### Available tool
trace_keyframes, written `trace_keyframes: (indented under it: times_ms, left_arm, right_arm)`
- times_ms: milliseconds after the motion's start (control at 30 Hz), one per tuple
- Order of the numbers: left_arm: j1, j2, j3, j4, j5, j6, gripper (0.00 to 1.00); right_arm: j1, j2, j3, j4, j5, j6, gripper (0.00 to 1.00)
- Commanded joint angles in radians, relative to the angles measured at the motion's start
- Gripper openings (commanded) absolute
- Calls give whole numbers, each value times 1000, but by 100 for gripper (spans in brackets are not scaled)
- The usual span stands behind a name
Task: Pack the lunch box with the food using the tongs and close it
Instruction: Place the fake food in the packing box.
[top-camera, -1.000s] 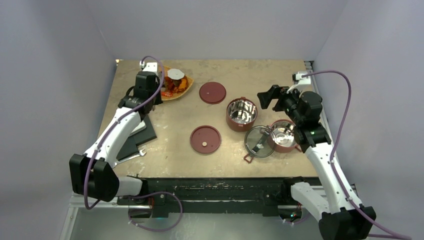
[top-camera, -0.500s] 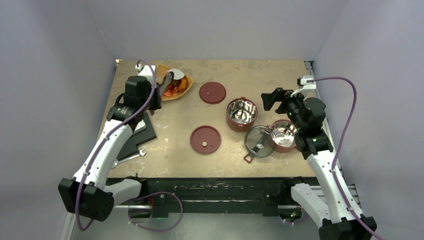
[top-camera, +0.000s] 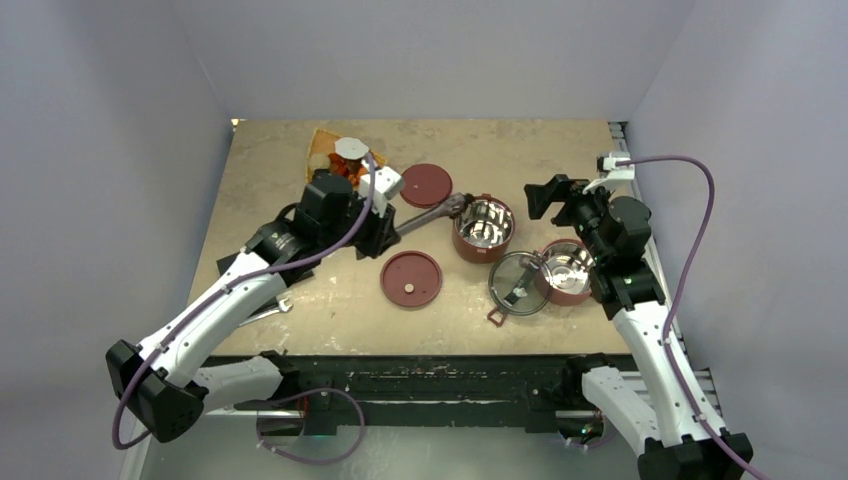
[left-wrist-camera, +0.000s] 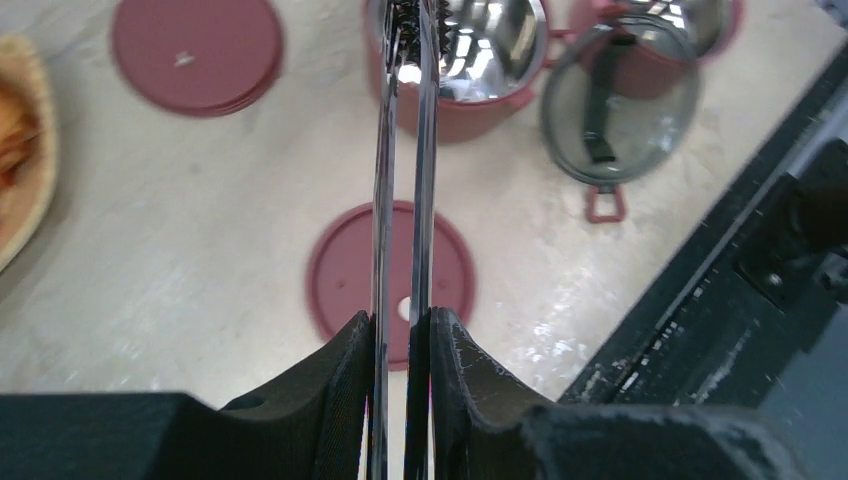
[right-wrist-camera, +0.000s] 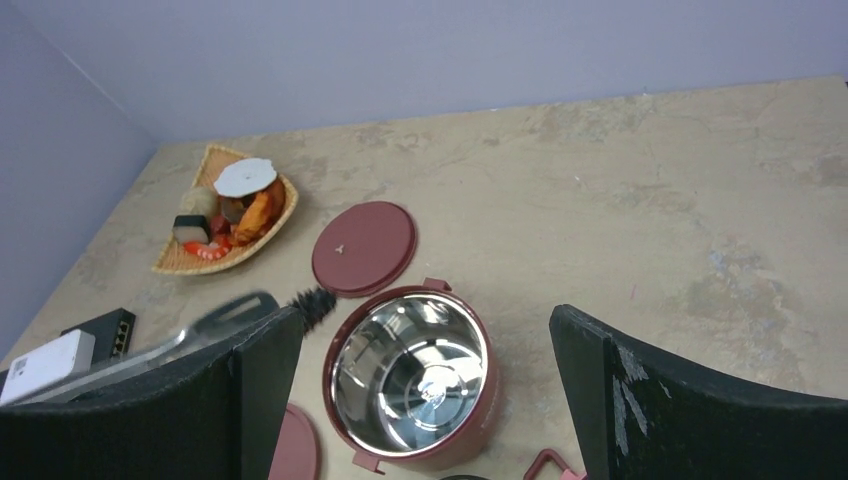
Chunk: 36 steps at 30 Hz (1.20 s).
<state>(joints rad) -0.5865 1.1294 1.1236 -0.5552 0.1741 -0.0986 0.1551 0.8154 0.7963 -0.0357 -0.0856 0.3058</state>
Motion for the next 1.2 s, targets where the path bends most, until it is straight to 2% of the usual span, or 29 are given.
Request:
trace_keyframes:
  times_ms: [0,233,500,767,967,1167]
  left_arm:
    - [-111,25,54,117,48,55,13]
    - [-208,122,85,144,-37,94,13]
    - [-216,145,26,216,-125,132,13]
    - [-218,201,35,205,-161,137,15]
    - [-218,205,27,201,-198,134,20]
    - [-218,208,24,199,-205,124,30]
  right_arm:
    - [0,-24,2,58,33,12,97]
    - [0,-45,26,11,46,10,97]
    - [-1,-44,31,22,52,8,97]
    - [0,-46,28,24,46,8,97]
    - [0,-54,19,16,37,7,97]
    - [0,-50,19,19,37,7,97]
